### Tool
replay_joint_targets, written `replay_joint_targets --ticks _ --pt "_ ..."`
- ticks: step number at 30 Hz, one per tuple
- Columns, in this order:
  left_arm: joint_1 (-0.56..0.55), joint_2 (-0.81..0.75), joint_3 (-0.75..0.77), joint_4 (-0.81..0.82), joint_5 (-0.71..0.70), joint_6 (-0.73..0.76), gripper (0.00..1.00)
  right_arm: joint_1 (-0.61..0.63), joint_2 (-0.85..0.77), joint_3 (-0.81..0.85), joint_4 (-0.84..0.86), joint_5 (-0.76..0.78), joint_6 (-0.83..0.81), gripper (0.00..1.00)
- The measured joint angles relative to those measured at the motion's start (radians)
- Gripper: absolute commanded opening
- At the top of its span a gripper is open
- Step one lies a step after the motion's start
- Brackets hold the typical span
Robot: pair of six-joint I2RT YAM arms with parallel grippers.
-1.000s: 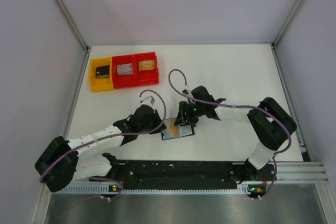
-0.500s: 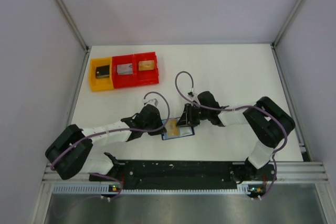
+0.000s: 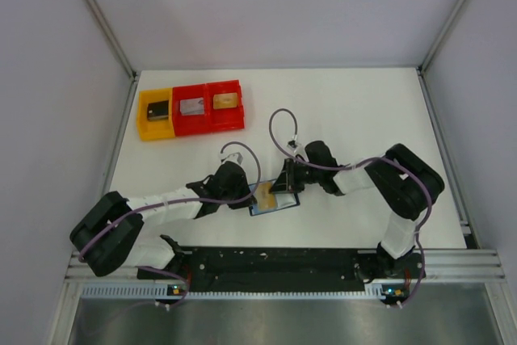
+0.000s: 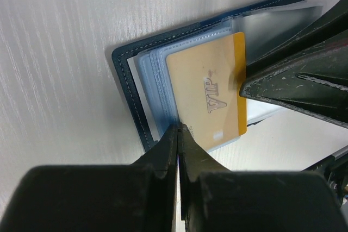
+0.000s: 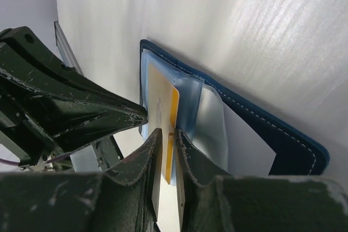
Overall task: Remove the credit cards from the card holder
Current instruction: Remove the credit card from the card holder.
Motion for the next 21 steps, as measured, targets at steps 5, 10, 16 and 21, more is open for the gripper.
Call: replay_joint_targets --ticks 5,10,16,21 --pt "0.000 0.000 0.000 0.000 0.000 0.000 0.01 -0.006 0.030 0.000 0.067 -0.040 0.014 0.10" --pt "0.001 0.000 0.000 -0.001 0.000 0.000 0.00 -0.015 0.063 0.000 0.122 -0.067 0.035 0.00" --pt "0.002 0.000 -0.001 0.000 0.000 -0.001 0.00 -0.042 0.077 -0.035 0.185 -0.098 0.047 0.00" --pt "0.006 0.000 -0.003 0.002 0.003 -0.004 0.00 -0.103 0.076 -0.083 0.201 -0.127 0.048 0.00"
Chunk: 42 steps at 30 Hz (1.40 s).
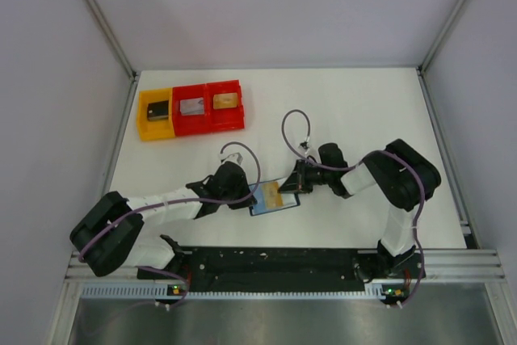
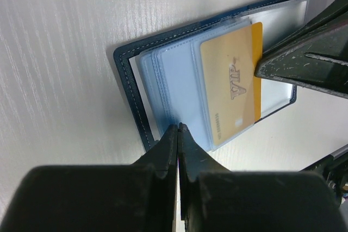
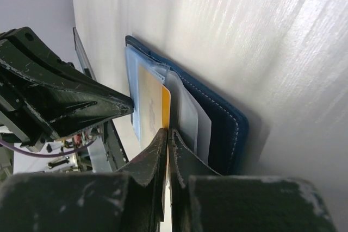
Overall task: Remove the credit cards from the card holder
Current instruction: Remove the credit card from the card holder.
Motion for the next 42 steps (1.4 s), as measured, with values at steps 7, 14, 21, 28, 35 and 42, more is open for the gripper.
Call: replay_joint_targets --ticks 7,14,21,28,35,42 --pt "0.000 0.000 -0.001 0.002 0.001 0.001 0.00 -0.015 -0.002 0.000 -0.014 -0.020 -0.019 0.15" --pt "0.000 0.000 -0.001 -0.001 0.007 0.005 0.01 -0.011 -0.002 0.054 -0.094 -0.040 -0.053 0.18" --pt "0.000 -0.055 0.000 -0.014 0.013 0.025 0.07 -0.005 0.003 0.078 -0.124 -0.048 -0.068 0.19" --pt "0.001 -0.103 0.028 -0.029 0.010 0.041 0.13 0.004 0.004 0.092 -0.134 -0.059 -0.068 0.19" --pt "0.035 -0.030 0.078 -0.028 -0.031 0.080 0.10 0.005 0.004 0.092 -0.139 -0.062 -0.068 0.19" --pt "0.061 0.056 0.096 -0.004 -0.037 0.109 0.05 0.006 0.004 0.097 -0.146 -0.064 -0.068 0.19"
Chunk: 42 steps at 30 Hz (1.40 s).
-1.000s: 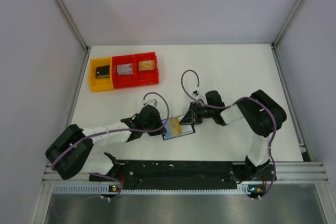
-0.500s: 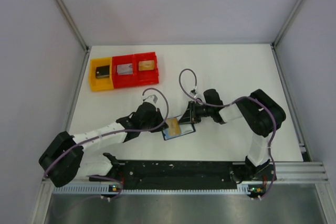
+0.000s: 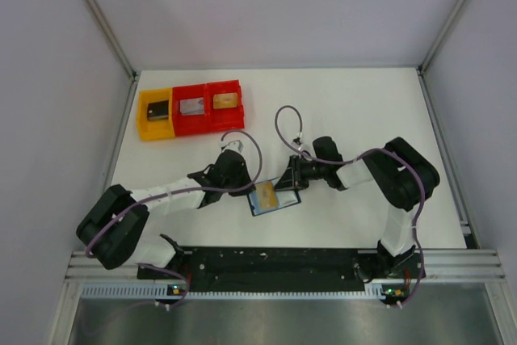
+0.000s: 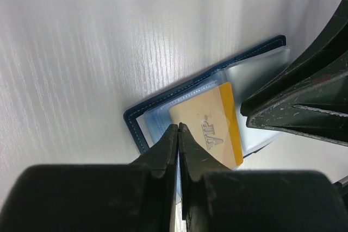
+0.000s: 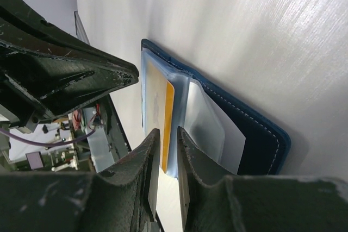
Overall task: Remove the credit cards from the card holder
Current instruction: Remove the credit card from the card holder.
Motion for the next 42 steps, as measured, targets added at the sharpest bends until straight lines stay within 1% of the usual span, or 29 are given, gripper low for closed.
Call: replay_joint_targets --ticks 12,16,20,31,36,42 --pt "0.009 0.009 0.001 0.029 0.015 0.008 0.04 0.001 0.000 0.008 -0.013 -0.003 -0.001 0.19" --pt "0.018 0.037 0.001 0.043 0.032 0.007 0.00 0.001 0.000 0.008 -0.013 -0.003 -0.001 0.19" --pt "0.019 0.064 0.001 0.055 0.044 0.004 0.00 0.001 0.000 0.011 -0.015 -0.004 -0.001 0.19" --pt "0.023 0.068 -0.020 0.099 0.052 -0.008 0.00 0.006 0.028 0.043 -0.020 -0.011 -0.001 0.18" --pt "0.025 0.059 -0.032 0.109 0.050 -0.012 0.00 0.010 0.037 0.068 -0.066 -0.007 -0.007 0.18" --pt "0.025 0.055 -0.037 0.114 0.049 -0.014 0.00 0.018 0.026 0.080 -0.131 0.044 -0.029 0.18"
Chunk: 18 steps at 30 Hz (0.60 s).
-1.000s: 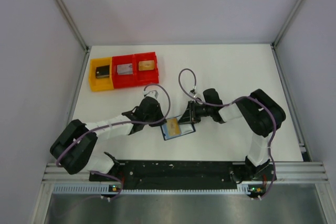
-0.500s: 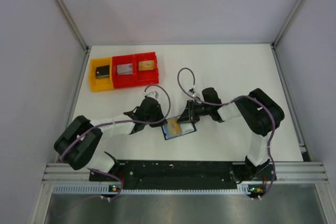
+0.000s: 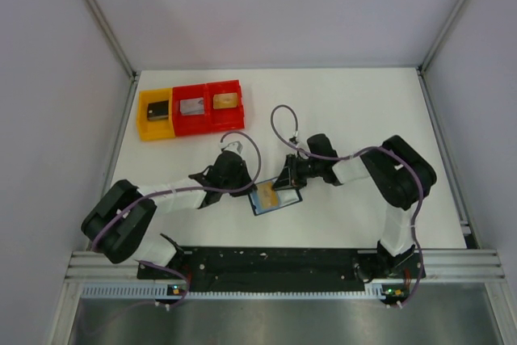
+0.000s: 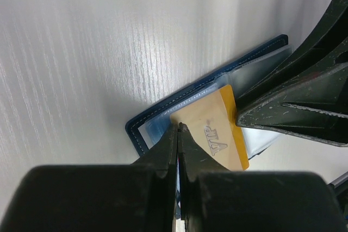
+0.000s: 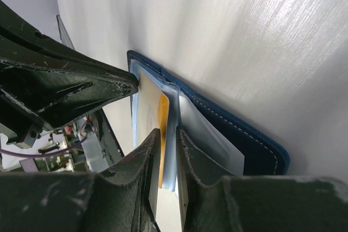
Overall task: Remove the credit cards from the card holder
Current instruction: Remove the credit card from the card holder.
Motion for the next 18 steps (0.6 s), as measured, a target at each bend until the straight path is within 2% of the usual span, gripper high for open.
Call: replay_joint_targets --ticks 8,18 --pt "0.000 0.000 -0.005 0.008 0.002 -0.006 0.00 0.006 -0.015 0.000 -0.025 0.027 -0.016 0.18" --pt "0.000 0.000 -0.006 0.010 0.003 -0.012 0.00 0.009 0.011 0.000 0.021 -0.004 0.003 0.11"
